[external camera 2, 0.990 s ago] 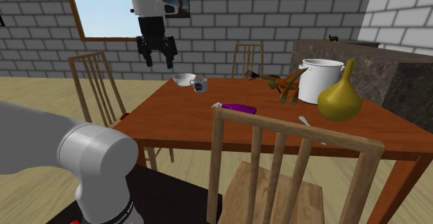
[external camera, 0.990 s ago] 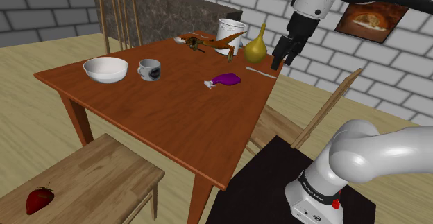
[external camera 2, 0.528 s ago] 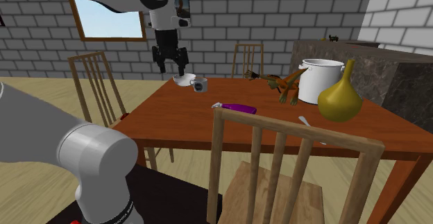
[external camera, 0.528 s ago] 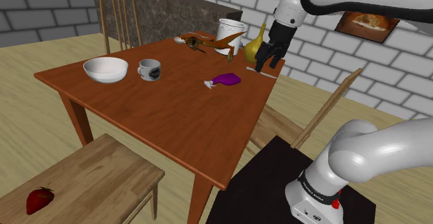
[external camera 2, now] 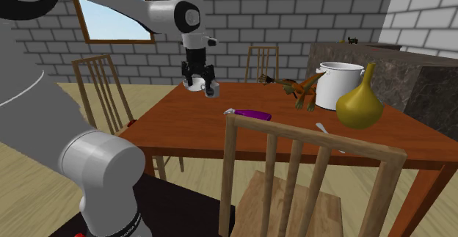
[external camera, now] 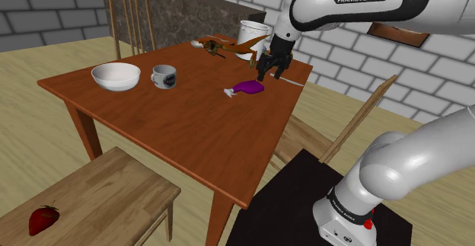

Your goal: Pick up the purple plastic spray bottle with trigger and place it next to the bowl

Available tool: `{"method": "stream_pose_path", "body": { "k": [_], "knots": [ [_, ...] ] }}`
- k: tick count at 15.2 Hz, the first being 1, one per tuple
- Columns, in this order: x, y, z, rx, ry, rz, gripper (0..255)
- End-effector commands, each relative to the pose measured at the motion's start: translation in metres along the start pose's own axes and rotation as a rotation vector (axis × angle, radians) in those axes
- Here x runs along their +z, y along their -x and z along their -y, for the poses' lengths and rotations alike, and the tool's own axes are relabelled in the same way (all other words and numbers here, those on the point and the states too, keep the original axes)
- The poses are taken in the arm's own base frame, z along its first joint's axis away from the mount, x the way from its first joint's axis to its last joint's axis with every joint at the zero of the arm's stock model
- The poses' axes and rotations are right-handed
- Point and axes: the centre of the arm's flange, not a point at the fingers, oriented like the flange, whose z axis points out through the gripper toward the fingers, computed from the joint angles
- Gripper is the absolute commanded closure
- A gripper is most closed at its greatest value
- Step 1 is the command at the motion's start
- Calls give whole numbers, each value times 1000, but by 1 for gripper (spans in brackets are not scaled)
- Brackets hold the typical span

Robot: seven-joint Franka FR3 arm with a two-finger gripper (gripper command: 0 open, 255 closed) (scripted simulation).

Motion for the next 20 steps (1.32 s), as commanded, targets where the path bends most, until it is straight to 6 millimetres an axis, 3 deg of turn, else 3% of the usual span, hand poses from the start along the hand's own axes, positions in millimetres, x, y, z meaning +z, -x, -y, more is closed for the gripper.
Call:
{"method": "stream_pose_path", "body": {
  "k": [1,18,20],
  "knots": [
    [16,-20,-2,17,-6,-1,0],
    [156,-194,-35,162,-49,4,0],
    [167,-201,-37,168,-51,5,0]
  ]
}}
